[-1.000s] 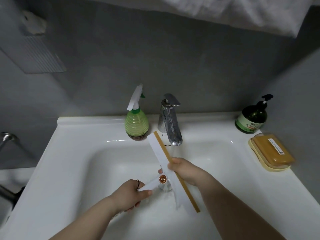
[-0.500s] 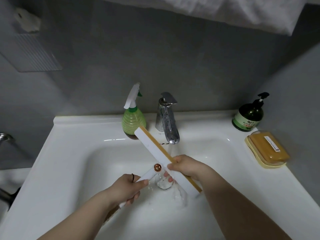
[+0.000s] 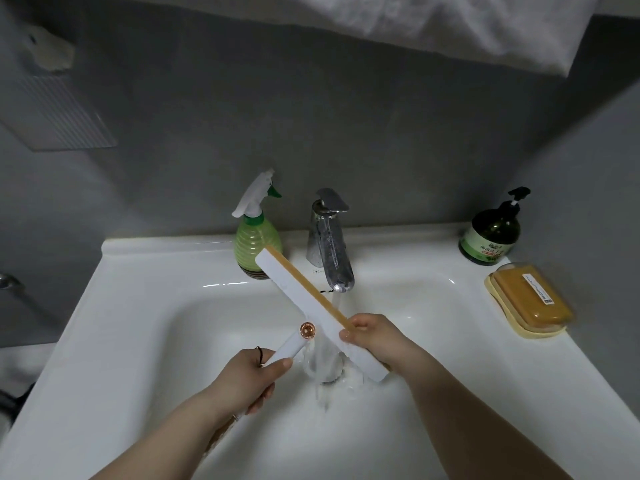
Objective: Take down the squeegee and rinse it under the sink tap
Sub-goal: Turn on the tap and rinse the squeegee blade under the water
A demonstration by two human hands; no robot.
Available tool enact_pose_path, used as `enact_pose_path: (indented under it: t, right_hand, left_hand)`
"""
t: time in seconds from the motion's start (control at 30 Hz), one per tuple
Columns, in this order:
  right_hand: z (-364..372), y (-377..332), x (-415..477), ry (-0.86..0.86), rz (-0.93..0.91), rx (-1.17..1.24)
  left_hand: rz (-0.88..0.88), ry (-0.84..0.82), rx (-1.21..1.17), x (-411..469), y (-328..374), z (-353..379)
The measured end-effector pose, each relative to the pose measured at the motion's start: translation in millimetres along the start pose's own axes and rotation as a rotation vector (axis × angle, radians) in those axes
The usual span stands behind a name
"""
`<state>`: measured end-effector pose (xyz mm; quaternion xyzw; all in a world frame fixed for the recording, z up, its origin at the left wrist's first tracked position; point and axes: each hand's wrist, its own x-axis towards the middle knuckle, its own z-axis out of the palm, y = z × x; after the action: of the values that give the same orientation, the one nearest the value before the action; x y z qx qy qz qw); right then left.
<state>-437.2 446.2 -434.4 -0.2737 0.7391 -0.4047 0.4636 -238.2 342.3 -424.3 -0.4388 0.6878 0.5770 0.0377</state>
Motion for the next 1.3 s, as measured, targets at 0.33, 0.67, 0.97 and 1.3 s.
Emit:
enact_pose_path:
  t: [0.33, 0.67, 0.97, 1.3]
  right_hand:
    - [9, 1, -2, 0.060, 0.017, -0.102]
    - [22, 3, -5, 0.051, 0.018, -0.235]
    - [23, -9, 10, 0.167, -0.048, -0.045]
    - [6, -1, 14, -0.058, 0.033, 0.109]
  left_hand:
    - [0.033, 0.124, 0.009, -8, -6, -12]
    - [0.070, 0.177, 0.179, -16, -5, -16]
    - [0.091, 0.213, 0.140, -10, 4, -21]
    - [0.068, 0.229, 0.044, -4, -2, -25]
